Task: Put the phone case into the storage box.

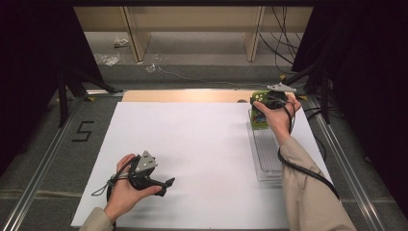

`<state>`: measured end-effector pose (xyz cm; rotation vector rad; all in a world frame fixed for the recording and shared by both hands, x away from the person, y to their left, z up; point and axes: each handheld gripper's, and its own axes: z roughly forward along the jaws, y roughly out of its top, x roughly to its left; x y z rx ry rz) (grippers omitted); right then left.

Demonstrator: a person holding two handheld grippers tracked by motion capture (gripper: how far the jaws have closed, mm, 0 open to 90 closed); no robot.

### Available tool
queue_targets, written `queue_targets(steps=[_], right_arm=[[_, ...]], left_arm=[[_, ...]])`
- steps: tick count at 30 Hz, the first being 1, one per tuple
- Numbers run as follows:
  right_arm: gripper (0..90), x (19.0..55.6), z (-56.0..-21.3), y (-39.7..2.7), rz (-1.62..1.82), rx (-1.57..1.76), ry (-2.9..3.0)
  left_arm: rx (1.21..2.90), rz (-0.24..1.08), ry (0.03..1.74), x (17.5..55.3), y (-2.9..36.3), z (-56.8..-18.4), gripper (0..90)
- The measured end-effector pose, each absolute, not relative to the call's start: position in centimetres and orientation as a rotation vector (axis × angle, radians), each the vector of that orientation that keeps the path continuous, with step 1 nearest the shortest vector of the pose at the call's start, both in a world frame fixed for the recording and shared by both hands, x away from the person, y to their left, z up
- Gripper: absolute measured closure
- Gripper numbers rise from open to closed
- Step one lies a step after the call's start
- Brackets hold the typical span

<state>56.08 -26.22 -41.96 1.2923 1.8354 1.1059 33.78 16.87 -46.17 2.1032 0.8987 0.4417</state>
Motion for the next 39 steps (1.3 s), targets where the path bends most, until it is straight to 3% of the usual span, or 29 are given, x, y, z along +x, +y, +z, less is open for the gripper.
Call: queue_targets(steps=[22,39], right_arm=[[4.0,56.06,-41.67,-26.49,1.101,1.322,1.837],[3.4,55.58,-41.36,-26.68,1.085,1.332,1.835]], left_arm=[[2.103,0.441,0.899,33.81,16.89,-46.15,0.0],[2.099,0.442,0.901,33.81,16.87,-46.13,0.0]])
